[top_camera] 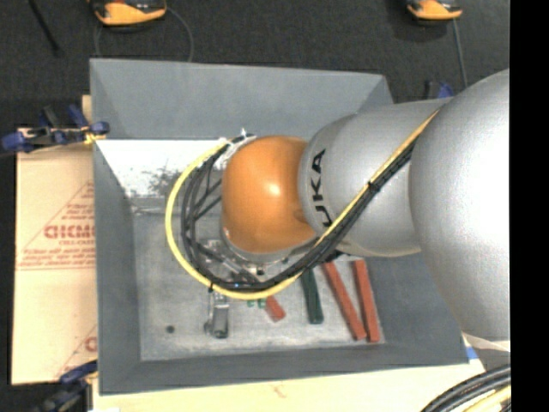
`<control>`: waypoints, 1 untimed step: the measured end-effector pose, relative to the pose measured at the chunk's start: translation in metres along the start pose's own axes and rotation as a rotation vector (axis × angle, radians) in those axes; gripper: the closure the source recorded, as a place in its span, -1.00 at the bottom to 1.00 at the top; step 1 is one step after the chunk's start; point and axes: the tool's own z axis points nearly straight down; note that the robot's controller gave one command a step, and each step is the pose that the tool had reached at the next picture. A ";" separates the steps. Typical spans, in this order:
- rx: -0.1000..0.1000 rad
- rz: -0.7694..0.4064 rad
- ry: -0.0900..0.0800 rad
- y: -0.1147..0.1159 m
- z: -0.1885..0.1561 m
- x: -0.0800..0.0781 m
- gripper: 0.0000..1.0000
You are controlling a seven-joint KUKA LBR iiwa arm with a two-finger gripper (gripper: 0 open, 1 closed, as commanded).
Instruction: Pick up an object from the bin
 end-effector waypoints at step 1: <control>-0.002 0.005 -0.007 -0.001 -0.004 -0.002 1.00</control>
Offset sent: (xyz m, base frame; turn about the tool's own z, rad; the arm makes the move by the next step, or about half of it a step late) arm 0.0000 0.0000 0.0000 0.0000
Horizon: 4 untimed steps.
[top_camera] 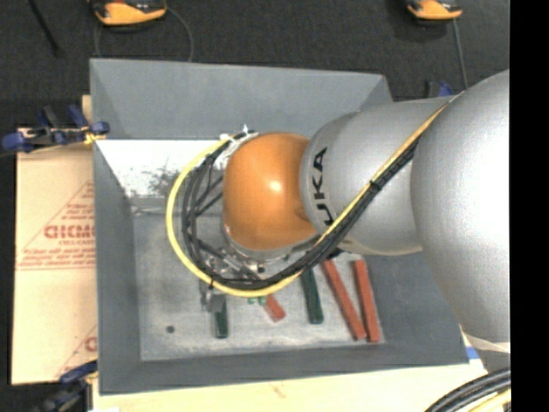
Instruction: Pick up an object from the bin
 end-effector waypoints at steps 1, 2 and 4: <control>0.000 0.002 0.000 0.000 0.000 0.000 -1.00; 0.006 -0.103 0.001 -0.080 0.069 -0.033 -1.00; 0.004 -0.442 -0.005 -0.245 0.080 -0.091 -1.00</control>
Offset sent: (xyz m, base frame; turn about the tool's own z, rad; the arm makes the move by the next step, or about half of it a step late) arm 0.0000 0.0000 0.0000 0.0000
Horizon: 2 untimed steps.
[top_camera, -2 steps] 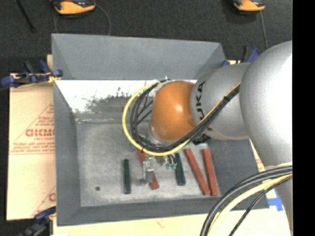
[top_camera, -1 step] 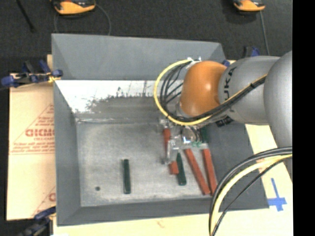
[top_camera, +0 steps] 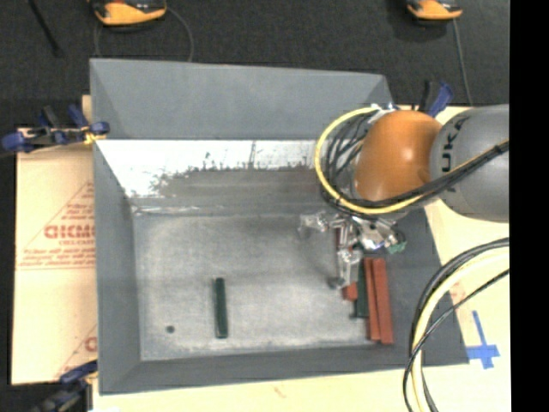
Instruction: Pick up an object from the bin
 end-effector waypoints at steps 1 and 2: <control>0.000 -0.122 -0.001 -0.051 -0.025 0.032 -1.00; 0.001 0.063 -0.004 -0.019 -0.005 0.068 -1.00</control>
Offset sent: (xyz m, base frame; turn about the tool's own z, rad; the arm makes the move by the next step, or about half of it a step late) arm -0.0093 -0.0579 0.0222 -0.1265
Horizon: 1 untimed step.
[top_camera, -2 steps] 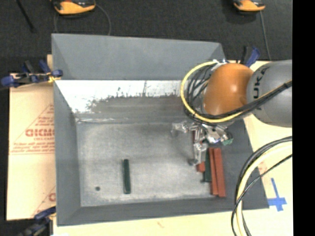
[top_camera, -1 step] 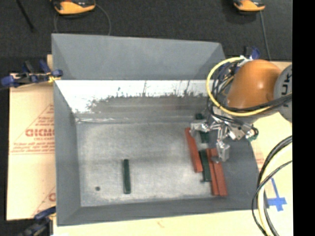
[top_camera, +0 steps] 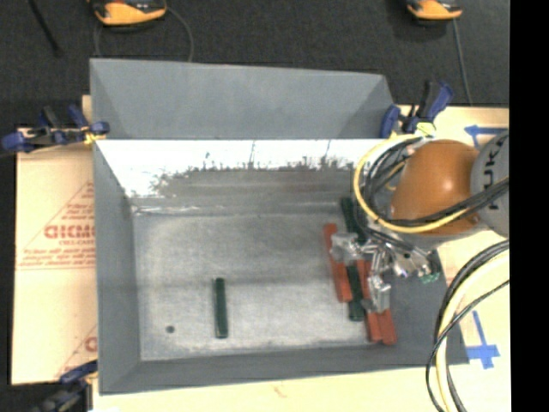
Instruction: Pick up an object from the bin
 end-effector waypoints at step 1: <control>-0.006 -0.430 0.003 0.009 0.004 -0.017 -1.00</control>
Offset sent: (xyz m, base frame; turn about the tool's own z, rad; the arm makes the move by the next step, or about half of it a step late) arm 0.0100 0.0128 -0.0062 -0.4307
